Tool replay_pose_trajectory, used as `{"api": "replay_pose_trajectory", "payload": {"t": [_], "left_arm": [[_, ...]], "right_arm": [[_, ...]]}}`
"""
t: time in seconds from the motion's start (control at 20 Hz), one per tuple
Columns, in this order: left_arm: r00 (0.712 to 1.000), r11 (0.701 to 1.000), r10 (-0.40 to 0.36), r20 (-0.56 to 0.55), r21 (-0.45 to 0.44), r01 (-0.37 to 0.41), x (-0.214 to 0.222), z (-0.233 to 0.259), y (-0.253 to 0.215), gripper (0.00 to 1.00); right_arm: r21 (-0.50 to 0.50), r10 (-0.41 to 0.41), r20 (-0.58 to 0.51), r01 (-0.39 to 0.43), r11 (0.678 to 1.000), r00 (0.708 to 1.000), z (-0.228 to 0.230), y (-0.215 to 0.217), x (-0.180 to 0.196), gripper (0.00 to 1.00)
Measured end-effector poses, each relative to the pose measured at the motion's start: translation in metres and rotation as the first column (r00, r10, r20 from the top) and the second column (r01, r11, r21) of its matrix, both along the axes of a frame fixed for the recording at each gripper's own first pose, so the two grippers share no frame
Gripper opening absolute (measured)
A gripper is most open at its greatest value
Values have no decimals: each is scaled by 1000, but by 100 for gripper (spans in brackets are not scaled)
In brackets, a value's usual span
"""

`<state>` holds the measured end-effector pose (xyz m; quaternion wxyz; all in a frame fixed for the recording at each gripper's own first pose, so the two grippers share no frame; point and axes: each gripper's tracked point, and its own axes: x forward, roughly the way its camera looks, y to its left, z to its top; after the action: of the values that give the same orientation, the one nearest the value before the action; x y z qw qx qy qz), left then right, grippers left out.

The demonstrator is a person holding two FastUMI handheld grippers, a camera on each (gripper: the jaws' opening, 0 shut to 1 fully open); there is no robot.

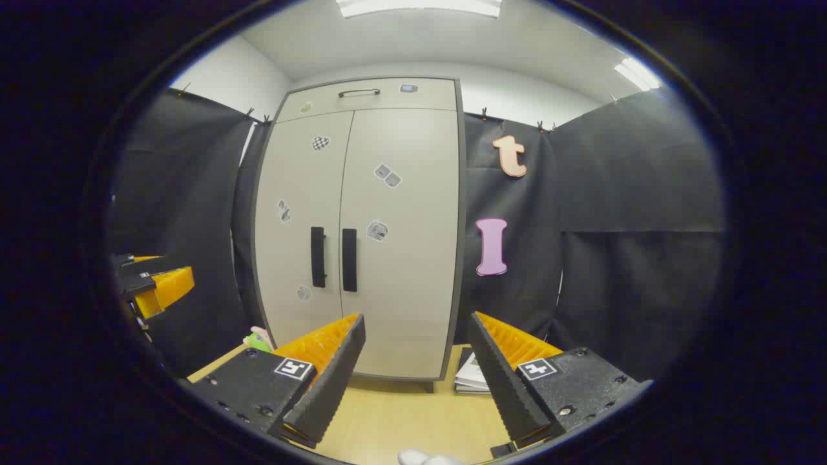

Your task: Open the right door of the double-door shoe cabinet with the right hand, and open the left door with the left hand.

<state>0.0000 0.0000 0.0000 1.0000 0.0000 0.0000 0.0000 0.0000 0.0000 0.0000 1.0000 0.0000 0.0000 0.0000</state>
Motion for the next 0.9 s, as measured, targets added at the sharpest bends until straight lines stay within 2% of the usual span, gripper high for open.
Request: {"api": "replay_pose_trajectory", "payload": {"t": [0.55,0.9], "left_arm": [[1000,1000,-8,6,-2,8,-4,0,2,96],[1000,1000,4,9,16,-5,-12,-1,12,96]], "right_arm": [[-6,-16,-1,16,1000,1000,-1,-1,-3,100],[-1,-25,13,25,1000,1000,2,3,12,100]]}}
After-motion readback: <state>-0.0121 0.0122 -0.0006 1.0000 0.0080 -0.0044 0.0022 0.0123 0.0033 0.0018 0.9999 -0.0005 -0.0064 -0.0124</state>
